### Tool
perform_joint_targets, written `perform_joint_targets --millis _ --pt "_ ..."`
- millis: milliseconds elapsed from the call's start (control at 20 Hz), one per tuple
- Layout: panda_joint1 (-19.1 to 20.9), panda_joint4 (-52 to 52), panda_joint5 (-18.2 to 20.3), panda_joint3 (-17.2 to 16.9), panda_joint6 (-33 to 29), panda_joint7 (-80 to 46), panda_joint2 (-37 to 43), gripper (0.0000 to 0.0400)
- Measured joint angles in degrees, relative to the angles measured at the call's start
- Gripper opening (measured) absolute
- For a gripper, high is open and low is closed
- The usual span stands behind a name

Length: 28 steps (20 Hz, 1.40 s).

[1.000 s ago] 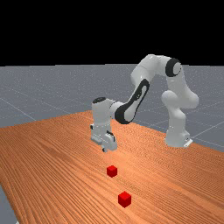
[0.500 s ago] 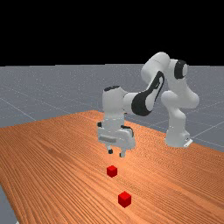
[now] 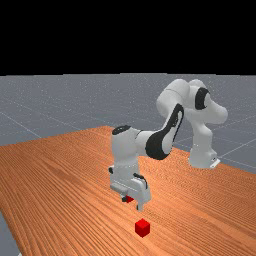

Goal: Stack all the cube

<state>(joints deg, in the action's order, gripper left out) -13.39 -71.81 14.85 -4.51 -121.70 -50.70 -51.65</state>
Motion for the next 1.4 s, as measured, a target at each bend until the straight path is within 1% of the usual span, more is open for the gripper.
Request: perform_joint_targets --millis 150,300,550,600,650,700,750,900,1000,1100,1150,1300,1400 --pt "-1.84 0.66 0.00 0.35 -0.79 -1.99 -1.46 0.0400" --pt "-2.45 0.83 0.07 0.49 -1.79 -2.65 -3.90 0.0400" --pt "-5.23 1.00 -3.93 -1.78 -2.40 -3.27 -7.53 0.0400" --pt "-5.77 0.97 -4.29 -1.94 -2.50 -3.64 -8.11 0.0362" --pt "-6.30 0.94 -4.54 -1.96 -2.72 -3.91 -8.47 0.0256" --pt "-6.73 0.96 -4.67 -1.92 -2.86 -4.12 -8.64 0.0198" --pt "-7.01 1.00 -4.75 -1.91 -2.99 -4.24 -8.64 0.0188" --pt "-7.31 0.84 -4.91 -1.83 -2.76 -4.02 -7.98 0.0188" --pt "-7.34 -0.70 -5.45 -2.45 -1.58 -3.59 -4.20 0.0188" --pt "-6.10 -4.53 -5.98 -3.78 -0.79 -1.79 2.58 0.0188" --pt "-4.63 -5.71 -6.18 -4.92 -0.46 -0.82 4.91 0.0188" --pt "1.38 -8.26 -6.15 -9.19 1.08 0.08 7.87 0.0188" --pt "3.82 -11.32 -6.41 -11.07 1.91 0.12 8.26 0.0189"
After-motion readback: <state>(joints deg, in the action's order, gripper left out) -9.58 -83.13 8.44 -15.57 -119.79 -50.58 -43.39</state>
